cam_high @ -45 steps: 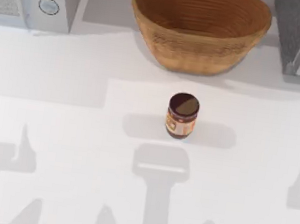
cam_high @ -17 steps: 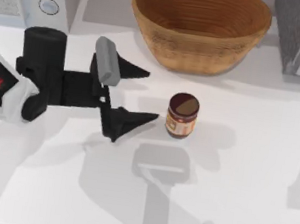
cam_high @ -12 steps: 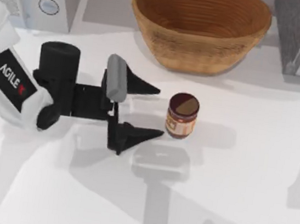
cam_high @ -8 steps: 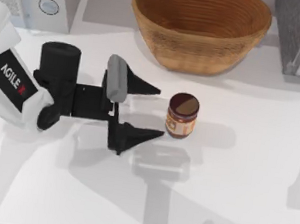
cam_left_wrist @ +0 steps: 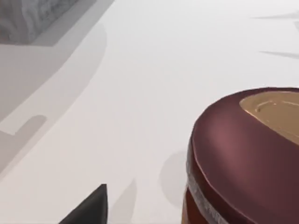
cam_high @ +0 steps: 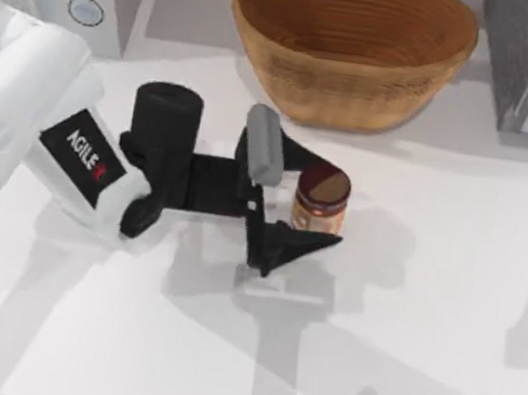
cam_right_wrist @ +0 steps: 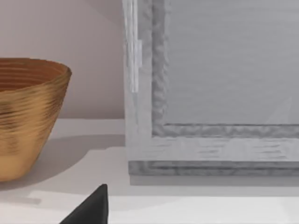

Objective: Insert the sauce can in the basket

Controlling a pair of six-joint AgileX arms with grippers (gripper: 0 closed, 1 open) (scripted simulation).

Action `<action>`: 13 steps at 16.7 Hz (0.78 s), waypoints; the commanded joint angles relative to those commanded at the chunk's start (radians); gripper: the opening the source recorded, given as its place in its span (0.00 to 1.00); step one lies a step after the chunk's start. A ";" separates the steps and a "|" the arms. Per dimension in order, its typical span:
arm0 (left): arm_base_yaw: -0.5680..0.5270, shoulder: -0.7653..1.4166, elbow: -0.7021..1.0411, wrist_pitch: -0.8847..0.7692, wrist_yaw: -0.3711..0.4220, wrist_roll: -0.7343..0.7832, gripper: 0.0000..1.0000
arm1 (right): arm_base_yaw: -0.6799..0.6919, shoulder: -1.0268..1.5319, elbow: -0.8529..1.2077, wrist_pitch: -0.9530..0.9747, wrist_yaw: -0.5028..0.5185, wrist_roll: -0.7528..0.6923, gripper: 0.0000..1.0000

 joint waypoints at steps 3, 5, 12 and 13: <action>-0.034 0.028 0.032 0.016 -0.031 -0.023 1.00 | 0.000 0.000 0.000 0.000 0.000 0.000 1.00; -0.034 0.028 0.032 0.016 -0.031 -0.023 1.00 | 0.000 0.000 0.000 0.000 0.000 0.000 1.00; -0.034 0.028 0.032 0.016 -0.031 -0.023 0.55 | 0.000 0.000 0.000 0.000 0.000 0.000 1.00; -0.034 0.028 0.032 0.016 -0.031 -0.023 0.47 | 0.000 0.000 0.000 0.000 0.000 0.000 1.00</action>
